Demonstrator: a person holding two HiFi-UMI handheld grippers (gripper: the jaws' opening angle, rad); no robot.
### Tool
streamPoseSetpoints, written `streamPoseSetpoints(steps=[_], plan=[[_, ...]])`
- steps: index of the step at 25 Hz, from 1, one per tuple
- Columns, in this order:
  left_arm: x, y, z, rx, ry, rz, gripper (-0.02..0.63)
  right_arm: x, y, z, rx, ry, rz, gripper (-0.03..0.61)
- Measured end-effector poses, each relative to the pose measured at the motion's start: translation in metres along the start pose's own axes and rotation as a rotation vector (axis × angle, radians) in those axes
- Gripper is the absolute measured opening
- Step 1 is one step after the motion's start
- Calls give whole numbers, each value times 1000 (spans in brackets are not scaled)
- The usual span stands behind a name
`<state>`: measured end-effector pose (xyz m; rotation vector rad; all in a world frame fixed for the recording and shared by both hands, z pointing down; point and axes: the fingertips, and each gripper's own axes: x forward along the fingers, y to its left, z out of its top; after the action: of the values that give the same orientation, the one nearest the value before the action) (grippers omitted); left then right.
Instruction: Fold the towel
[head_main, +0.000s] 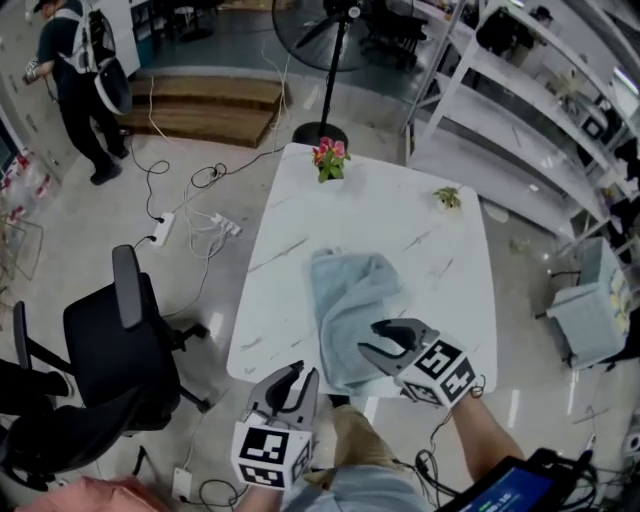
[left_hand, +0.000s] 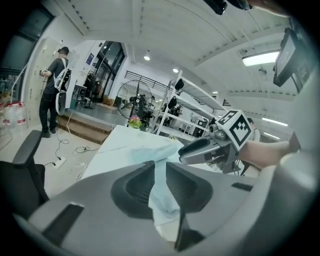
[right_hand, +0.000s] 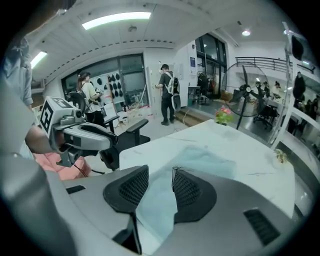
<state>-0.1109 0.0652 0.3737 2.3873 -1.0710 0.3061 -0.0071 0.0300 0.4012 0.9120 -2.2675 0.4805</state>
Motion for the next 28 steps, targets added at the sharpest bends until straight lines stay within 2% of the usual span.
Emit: streamPoseSetpoints(steps=[5, 8, 11, 13, 16, 18, 22, 28], plan=[[57, -44, 7, 37, 29, -105, 74, -17, -90, -48, 101, 64, -108, 126], [89, -58, -13, 33, 96, -136, 74, -2, -125, -68, 132, 119, -110, 104], [113, -58, -38, 10, 165, -143, 72, 25, -147, -77, 130, 183, -72, 77], [124, -55, -49, -11, 200, -148, 72, 39, -152, -60, 110, 164, -28, 74], [130, -56, -65, -47, 255, -164, 74, 52, -149, -9, 83, 66, 49, 74], [130, -59, -73, -74, 281, -171, 74, 67, -145, 20, 37, 41, 97, 74], [130, -59, -75, -130, 288, -168, 74, 114, -135, 44, -86, 93, 181, 77], [133, -42, -85, -197, 291, -146, 72, 182, -118, 33, -223, 214, 286, 75]])
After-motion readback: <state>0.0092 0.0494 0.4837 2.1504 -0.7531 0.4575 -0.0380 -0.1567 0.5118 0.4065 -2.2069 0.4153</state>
